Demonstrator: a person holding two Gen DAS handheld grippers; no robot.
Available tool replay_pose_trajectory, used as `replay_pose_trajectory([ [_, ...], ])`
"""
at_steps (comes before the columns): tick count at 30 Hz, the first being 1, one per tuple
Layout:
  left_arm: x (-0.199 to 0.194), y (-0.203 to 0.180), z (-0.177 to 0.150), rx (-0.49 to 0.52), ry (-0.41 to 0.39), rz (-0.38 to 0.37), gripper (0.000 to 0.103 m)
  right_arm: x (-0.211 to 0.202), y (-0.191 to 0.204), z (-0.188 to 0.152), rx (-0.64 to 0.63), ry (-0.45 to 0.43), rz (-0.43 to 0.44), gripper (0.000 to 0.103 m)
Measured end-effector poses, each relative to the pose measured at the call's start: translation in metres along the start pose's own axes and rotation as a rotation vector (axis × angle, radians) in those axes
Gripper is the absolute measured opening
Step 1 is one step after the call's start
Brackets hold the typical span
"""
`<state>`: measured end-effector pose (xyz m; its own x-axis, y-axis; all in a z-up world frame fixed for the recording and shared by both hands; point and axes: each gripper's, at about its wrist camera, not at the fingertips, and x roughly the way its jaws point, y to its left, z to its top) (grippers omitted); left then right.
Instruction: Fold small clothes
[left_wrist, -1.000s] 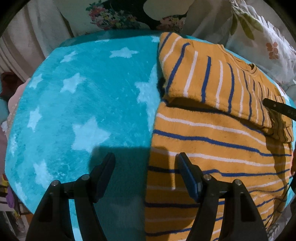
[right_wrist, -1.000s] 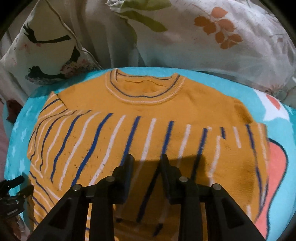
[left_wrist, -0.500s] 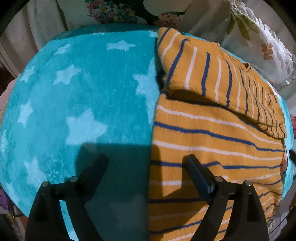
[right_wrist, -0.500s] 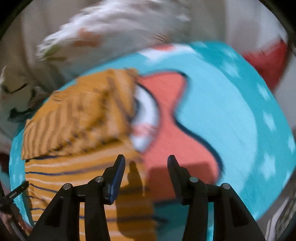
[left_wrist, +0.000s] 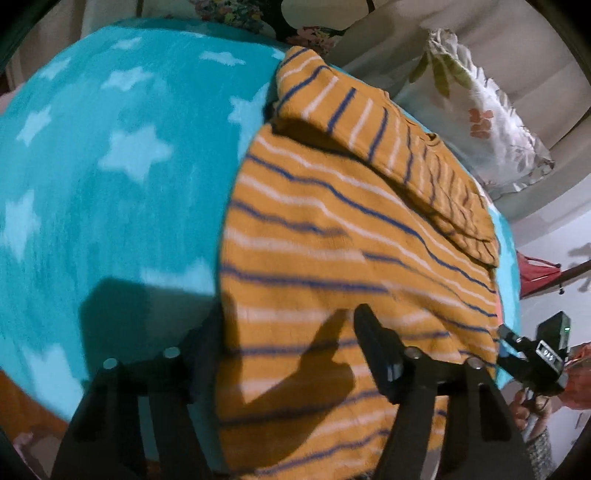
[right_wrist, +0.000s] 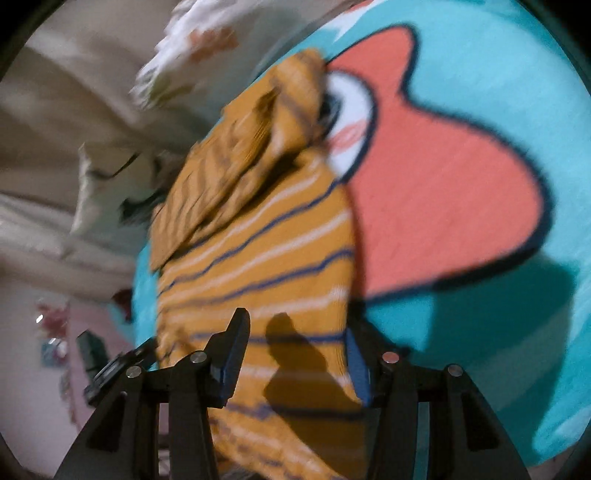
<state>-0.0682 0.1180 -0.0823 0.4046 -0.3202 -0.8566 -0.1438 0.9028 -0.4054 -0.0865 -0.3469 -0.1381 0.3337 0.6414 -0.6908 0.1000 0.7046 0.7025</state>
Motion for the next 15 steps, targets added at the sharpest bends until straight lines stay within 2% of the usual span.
replay_pose_trajectory([
  [5, -0.014, 0.012, -0.032, -0.073, -0.012, -0.059, 0.056, 0.009, -0.002, -0.030, -0.018, 0.109, 0.124, 0.054],
  [15, -0.035, 0.020, -0.076, -0.170, -0.021, -0.132, 0.056, 0.022, 0.002, -0.077, -0.082, 0.301, 0.269, 0.054],
])
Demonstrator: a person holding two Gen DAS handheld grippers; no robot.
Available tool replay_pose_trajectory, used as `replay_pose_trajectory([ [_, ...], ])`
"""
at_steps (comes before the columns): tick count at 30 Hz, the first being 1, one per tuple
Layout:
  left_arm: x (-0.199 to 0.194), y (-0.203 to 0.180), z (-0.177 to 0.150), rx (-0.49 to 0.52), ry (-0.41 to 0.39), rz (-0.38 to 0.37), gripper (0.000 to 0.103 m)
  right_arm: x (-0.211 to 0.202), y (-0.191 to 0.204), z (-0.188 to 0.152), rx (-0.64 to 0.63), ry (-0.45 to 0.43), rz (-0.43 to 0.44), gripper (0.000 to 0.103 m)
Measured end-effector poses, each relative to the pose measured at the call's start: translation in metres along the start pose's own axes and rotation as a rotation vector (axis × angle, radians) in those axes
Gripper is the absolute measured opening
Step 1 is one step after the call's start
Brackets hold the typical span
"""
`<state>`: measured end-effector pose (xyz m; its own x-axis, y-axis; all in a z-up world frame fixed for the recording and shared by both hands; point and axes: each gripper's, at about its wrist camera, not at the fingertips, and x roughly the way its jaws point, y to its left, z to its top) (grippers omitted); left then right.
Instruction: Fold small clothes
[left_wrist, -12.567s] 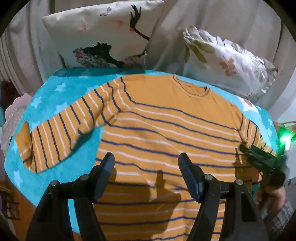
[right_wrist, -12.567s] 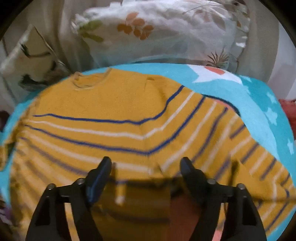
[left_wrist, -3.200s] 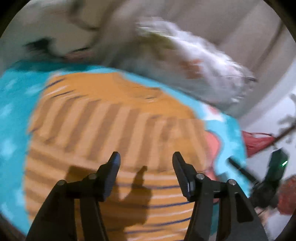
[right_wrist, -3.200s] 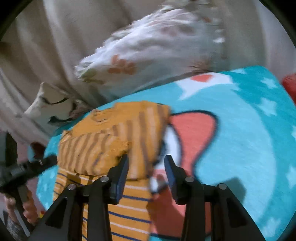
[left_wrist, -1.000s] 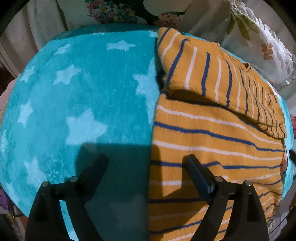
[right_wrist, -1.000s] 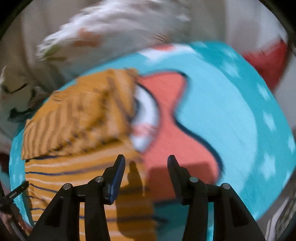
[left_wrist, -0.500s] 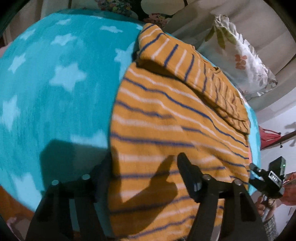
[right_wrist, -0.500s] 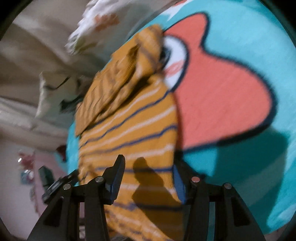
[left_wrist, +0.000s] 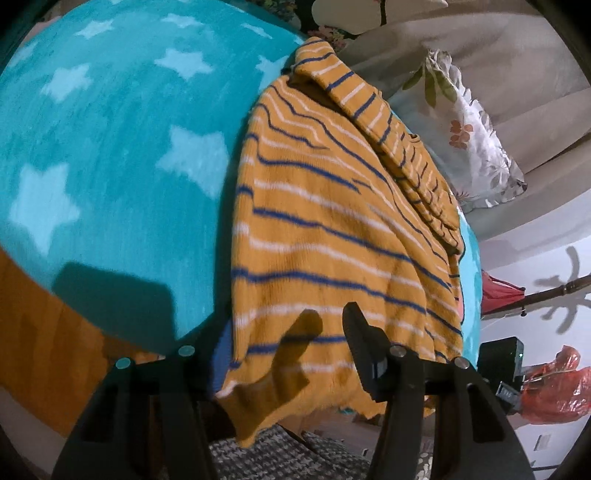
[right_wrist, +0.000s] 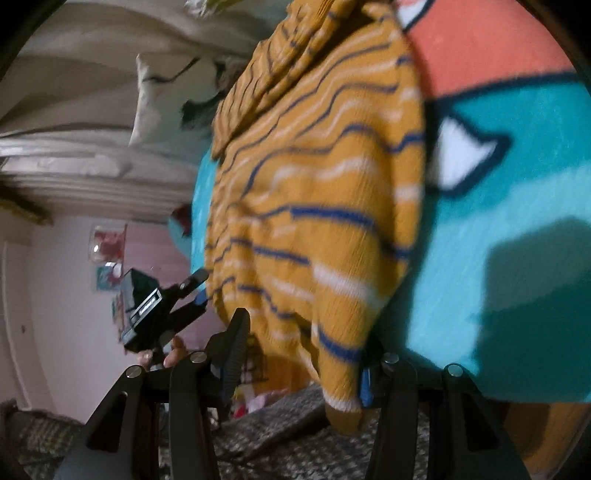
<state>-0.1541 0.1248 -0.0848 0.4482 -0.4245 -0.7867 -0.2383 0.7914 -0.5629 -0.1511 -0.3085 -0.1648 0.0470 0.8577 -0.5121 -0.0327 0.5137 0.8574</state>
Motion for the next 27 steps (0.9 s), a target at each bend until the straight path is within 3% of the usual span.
replay_pose_trajectory([
  [9, -0.002, 0.000, -0.018, -0.026, -0.012, -0.016, 0.056, 0.018, -0.005, -0.010, 0.006, 0.086, 0.030, 0.054],
  [17, 0.009, 0.007, -0.035, -0.073, 0.033, -0.014, 0.055, 0.038, 0.003, -0.003, -0.026, 0.122, -0.015, 0.053],
  [18, 0.011, 0.009, -0.037, -0.088, 0.039, -0.013, 0.053, 0.040, 0.004, -0.002, -0.031, 0.124, -0.022, 0.053],
  [20, 0.015, 0.013, -0.039, -0.112, 0.055, 0.001, 0.032, 0.043, 0.005, -0.003, -0.038, 0.132, -0.036, 0.050],
  [21, 0.015, 0.014, -0.040, -0.124, 0.055, 0.003, 0.031, 0.045, 0.006, -0.003, -0.041, 0.135, -0.040, 0.049],
  [22, 0.013, 0.016, -0.040, -0.140, 0.053, 0.001, 0.025, 0.047, 0.007, -0.004, -0.049, 0.137, -0.047, 0.040],
  [23, 0.011, 0.016, -0.040, -0.148, 0.053, 0.003, 0.016, 0.049, 0.009, -0.004, -0.061, 0.134, -0.064, 0.022],
  [24, 0.009, 0.015, -0.040, -0.150, 0.051, 0.008, 0.012, 0.049, 0.011, -0.004, -0.070, 0.134, -0.078, 0.013],
  [27, -0.002, 0.004, -0.041, -0.131, 0.039, 0.060, 0.007, 0.045, 0.017, -0.001, -0.119, 0.145, -0.121, 0.009],
])
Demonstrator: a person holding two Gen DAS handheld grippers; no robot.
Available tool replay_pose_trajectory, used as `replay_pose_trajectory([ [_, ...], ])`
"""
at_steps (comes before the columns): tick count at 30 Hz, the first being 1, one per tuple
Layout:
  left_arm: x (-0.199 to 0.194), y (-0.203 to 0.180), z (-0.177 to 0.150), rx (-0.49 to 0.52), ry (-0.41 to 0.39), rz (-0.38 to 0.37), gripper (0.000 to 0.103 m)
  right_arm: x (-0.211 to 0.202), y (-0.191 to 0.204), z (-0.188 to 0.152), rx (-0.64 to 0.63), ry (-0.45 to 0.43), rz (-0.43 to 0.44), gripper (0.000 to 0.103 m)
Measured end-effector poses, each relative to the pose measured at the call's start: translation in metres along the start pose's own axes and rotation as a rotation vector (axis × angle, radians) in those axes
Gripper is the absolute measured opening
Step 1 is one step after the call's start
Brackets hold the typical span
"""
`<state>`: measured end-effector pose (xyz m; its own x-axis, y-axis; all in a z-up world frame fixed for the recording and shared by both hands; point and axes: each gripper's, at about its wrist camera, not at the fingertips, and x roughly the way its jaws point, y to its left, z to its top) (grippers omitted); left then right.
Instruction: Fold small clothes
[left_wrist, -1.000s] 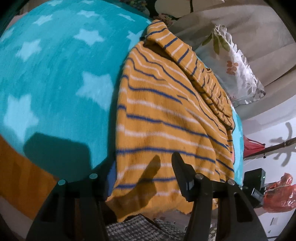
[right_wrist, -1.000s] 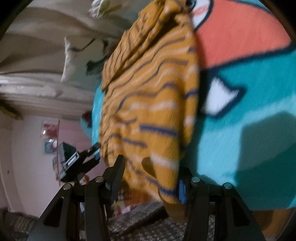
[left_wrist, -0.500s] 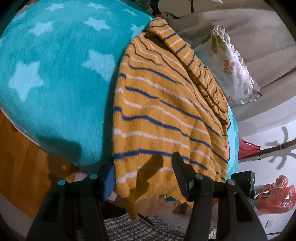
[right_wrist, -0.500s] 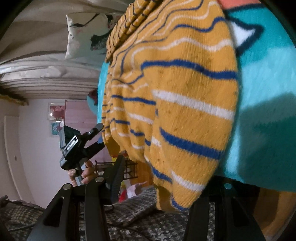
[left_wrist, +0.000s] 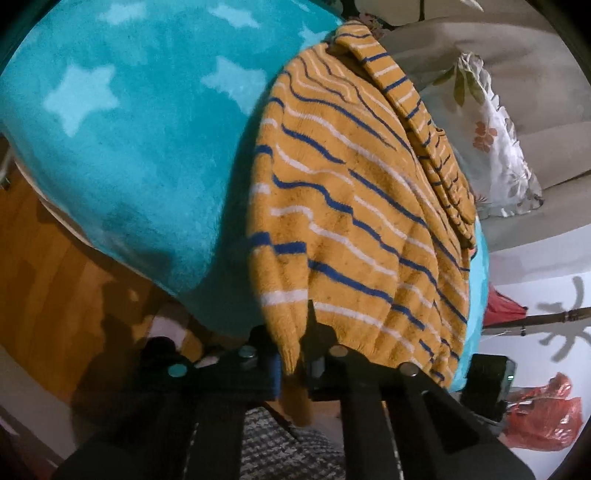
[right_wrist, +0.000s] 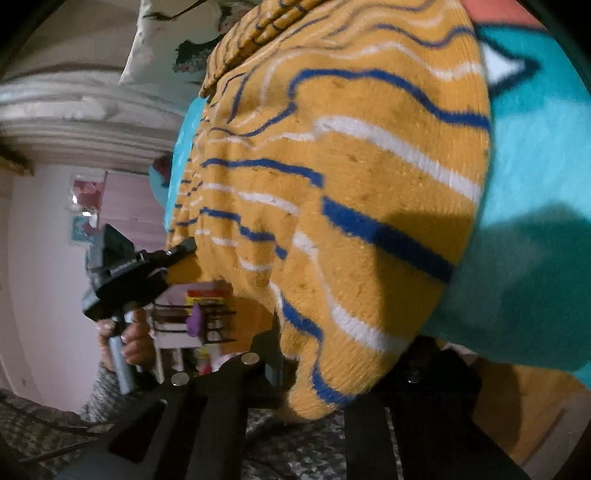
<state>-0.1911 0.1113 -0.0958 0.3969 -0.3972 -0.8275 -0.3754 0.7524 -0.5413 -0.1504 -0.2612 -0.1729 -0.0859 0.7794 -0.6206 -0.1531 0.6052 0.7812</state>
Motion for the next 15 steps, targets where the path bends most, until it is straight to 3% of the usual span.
replay_pose_trajectory([
  [5, -0.038, -0.007, -0.017, 0.017, -0.029, 0.026, 0.006, -0.030, 0.020, -0.011, -0.126, 0.073, 0.036, 0.007],
  [15, -0.044, -0.012, -0.011, -0.011, -0.057, 0.036, 0.006, -0.044, 0.022, 0.010, -0.190, 0.030, 0.049, 0.007],
])
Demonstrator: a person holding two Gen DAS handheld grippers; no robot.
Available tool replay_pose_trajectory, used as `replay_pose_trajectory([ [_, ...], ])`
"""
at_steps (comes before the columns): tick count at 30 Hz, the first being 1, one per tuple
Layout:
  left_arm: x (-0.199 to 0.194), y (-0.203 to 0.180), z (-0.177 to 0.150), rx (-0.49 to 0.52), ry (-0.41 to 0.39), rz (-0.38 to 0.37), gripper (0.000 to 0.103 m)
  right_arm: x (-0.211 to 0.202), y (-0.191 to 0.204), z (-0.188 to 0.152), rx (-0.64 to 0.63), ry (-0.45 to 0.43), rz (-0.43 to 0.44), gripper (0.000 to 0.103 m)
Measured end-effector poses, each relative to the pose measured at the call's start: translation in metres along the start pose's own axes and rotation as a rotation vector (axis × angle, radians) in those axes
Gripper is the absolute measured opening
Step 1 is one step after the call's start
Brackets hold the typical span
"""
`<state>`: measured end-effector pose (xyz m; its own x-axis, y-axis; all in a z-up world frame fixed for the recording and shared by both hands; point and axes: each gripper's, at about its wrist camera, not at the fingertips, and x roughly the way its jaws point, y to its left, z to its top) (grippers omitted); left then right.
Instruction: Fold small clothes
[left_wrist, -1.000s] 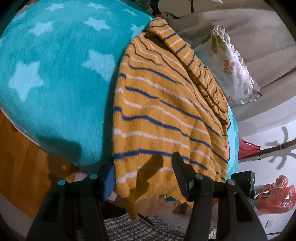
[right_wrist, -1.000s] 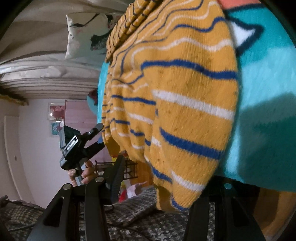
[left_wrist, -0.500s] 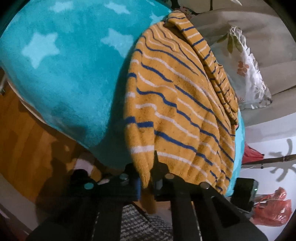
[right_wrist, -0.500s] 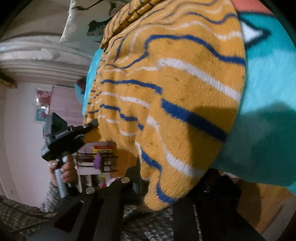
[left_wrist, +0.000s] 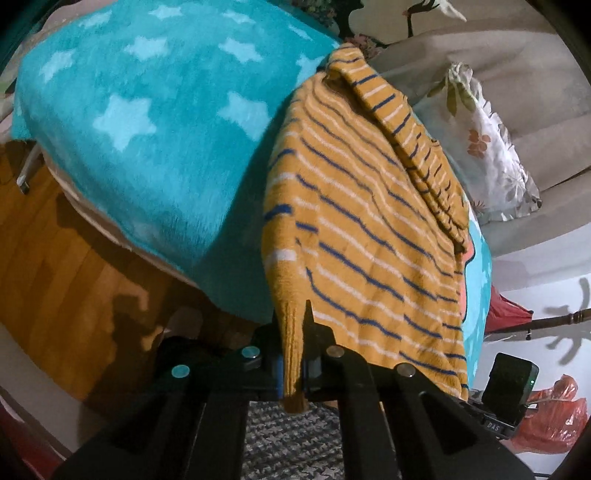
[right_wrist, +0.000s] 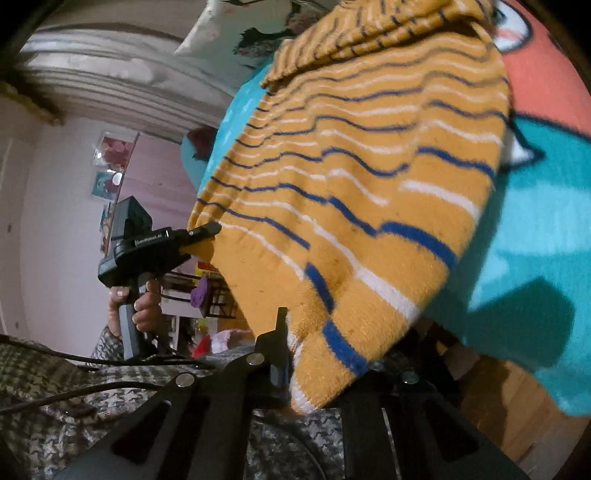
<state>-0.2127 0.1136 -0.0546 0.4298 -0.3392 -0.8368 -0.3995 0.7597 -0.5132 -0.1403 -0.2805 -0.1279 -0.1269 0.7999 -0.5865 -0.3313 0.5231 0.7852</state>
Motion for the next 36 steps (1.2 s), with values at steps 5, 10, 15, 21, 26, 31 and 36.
replay_pose_trajectory([
  [5, -0.015, -0.011, 0.022, 0.010, -0.050, 0.000, 0.005, -0.019, 0.006, 0.022, -0.028, -0.055, 0.015, 0.007],
  [10, -0.014, -0.045, 0.072, 0.067, -0.112, -0.018, 0.005, -0.051, 0.012, 0.075, -0.029, -0.180, 0.047, 0.007],
  [15, 0.021, -0.113, 0.116, 0.215, -0.154, -0.022, 0.005, -0.074, 0.004, 0.146, 0.025, -0.345, -0.007, 0.007],
  [21, 0.084, -0.182, 0.226, 0.331, -0.137, -0.004, 0.005, -0.073, -0.037, 0.221, 0.169, -0.440, -0.097, 0.007],
  [26, 0.137, -0.207, 0.273, 0.382, -0.073, 0.018, 0.005, -0.067, -0.087, 0.246, 0.330, -0.486, -0.138, 0.007],
  [31, 0.178, -0.203, 0.297, 0.350, 0.004, 0.013, 0.009, -0.069, -0.128, 0.247, 0.499, -0.529, -0.079, 0.010],
  [36, 0.190, -0.187, 0.313, 0.259, 0.053, -0.072, 0.019, -0.074, -0.150, 0.246, 0.606, -0.577, 0.002, 0.013],
])
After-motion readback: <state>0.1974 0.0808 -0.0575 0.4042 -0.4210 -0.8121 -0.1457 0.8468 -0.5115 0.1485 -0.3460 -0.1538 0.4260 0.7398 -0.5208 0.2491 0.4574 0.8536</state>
